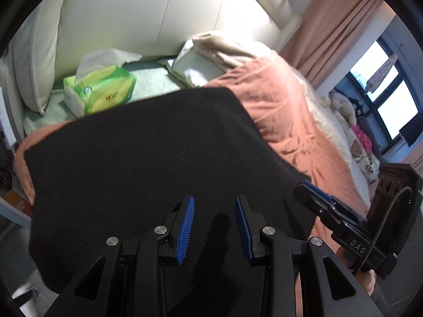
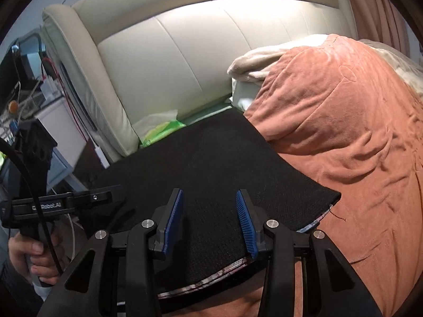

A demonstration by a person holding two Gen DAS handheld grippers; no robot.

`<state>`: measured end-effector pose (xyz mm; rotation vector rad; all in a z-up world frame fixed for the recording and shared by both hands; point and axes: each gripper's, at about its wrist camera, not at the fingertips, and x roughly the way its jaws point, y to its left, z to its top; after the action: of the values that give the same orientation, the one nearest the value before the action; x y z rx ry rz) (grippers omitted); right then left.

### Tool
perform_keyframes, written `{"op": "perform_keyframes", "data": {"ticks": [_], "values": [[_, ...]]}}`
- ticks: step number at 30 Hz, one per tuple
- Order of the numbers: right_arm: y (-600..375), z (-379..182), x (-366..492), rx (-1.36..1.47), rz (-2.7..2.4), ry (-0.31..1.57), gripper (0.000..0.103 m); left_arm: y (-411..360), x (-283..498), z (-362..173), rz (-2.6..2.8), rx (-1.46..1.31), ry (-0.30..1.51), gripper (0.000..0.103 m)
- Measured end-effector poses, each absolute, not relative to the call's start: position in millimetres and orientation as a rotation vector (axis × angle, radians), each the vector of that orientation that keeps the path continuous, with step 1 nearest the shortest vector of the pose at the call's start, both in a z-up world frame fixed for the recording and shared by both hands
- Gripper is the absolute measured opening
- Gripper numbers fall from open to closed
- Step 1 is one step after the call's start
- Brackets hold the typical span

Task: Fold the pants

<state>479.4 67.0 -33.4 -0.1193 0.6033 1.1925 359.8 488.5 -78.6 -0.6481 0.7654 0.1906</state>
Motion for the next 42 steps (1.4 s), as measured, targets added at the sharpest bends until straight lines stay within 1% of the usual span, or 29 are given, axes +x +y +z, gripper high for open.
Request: {"op": "perform_keyframes", "data": {"ticks": [3, 8, 12, 17, 22, 29, 31, 32, 33, 38, 40, 41, 42], "values": [[73, -49, 483, -0.17, 1.119, 0.595, 0.039, 486, 363, -92, 0.208, -0.642, 0.776, 0.034], [78, -70, 489, -0.189, 1.125, 0.633, 0.039, 482, 363, -97, 0.212, -0.608, 0.787, 0.034], [76, -65, 484, -0.218, 1.111, 0.621, 0.04, 479, 357, -91, 0.21, -0.607, 0.789, 0.034], [61, -62, 471, -0.322, 1.063, 0.564, 0.039, 467, 345, -82, 0.205, -0.579, 0.787, 0.034], [37, -65, 468, -0.371, 0.986, 0.595, 0.039, 444, 339, -72, 0.169, -0.56, 0.783, 0.034], [-29, -40, 456, -0.259, 1.019, 0.591, 0.04, 406, 347, -68, 0.119, -0.526, 0.781, 0.034], [-47, -35, 454, -0.249, 1.009, 0.594, 0.043, 396, 350, -74, 0.118, -0.513, 0.797, 0.034], [-57, -33, 453, -0.24, 1.005, 0.595, 0.047, 390, 353, -79, 0.123, -0.495, 0.818, 0.034], [-69, -31, 452, -0.23, 0.997, 0.59, 0.049, 386, 355, -86, 0.135, -0.49, 0.837, 0.034], [-122, -19, 440, -0.207, 0.976, 0.564, 0.05, 375, 343, -83, 0.163, -0.514, 0.822, 0.034], [-143, -13, 436, -0.191, 0.965, 0.557, 0.056, 371, 339, -77, 0.17, -0.505, 0.822, 0.034], [-149, -11, 434, -0.181, 0.964, 0.554, 0.063, 368, 336, -73, 0.174, -0.498, 0.82, 0.034], [-159, -8, 431, -0.161, 0.967, 0.549, 0.067, 364, 332, -68, 0.169, -0.496, 0.817, 0.035]]}}
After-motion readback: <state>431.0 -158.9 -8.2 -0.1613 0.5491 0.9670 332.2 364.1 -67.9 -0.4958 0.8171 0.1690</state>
